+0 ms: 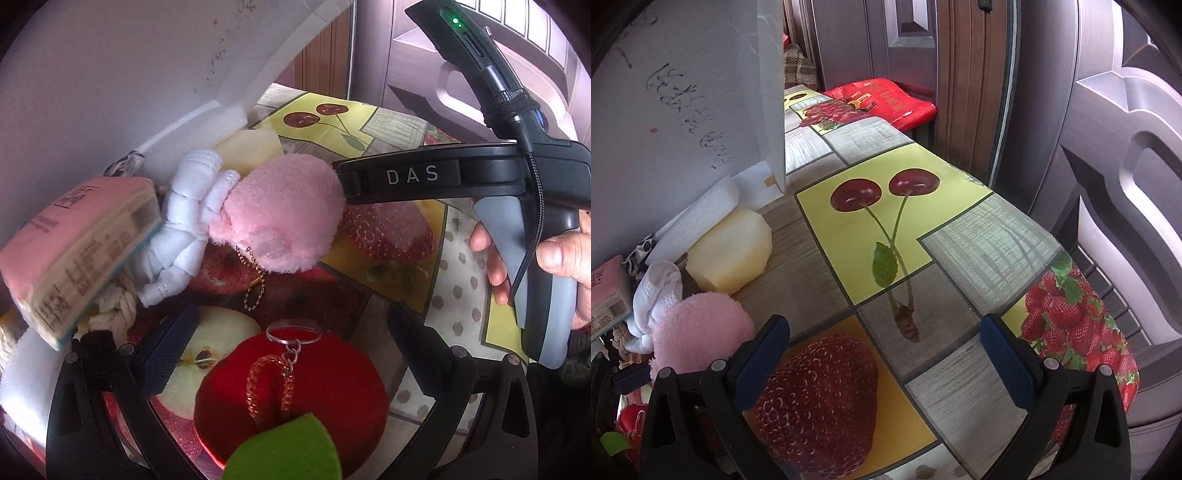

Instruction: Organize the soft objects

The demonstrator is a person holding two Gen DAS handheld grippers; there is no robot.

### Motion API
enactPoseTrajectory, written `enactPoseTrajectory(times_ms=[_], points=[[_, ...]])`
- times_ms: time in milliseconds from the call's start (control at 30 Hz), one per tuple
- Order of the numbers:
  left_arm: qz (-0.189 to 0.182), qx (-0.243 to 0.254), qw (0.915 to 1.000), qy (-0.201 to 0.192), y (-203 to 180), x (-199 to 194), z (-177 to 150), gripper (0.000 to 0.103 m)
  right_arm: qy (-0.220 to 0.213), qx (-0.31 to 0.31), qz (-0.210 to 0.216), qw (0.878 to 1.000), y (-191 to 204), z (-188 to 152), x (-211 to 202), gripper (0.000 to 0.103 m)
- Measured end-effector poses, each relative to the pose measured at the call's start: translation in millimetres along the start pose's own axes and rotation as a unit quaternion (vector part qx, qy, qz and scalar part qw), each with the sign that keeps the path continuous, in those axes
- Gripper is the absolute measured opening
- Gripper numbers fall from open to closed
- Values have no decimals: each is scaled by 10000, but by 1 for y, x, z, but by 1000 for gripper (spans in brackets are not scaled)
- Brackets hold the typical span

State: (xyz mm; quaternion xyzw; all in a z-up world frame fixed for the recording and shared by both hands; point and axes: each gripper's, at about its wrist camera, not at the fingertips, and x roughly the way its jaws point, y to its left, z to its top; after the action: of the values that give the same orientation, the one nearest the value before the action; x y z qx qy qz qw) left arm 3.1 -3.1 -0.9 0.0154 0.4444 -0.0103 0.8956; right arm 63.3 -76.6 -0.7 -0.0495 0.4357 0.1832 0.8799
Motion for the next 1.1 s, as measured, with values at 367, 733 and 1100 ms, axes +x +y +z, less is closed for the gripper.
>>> enactPoseTrajectory(times_ms=[367,733,1100], points=[[-2,-3,10000,0,1,-1,0,102,14,-10,5,10000,-1,2,1,103],[-2,-5,10000,-3,1,-1,0,102,20,-54,26,10000,1,2,1,103],[-3,-5,10000,-3,1,-1,0,102,9,-30,66,10000,0,1,0,103]])
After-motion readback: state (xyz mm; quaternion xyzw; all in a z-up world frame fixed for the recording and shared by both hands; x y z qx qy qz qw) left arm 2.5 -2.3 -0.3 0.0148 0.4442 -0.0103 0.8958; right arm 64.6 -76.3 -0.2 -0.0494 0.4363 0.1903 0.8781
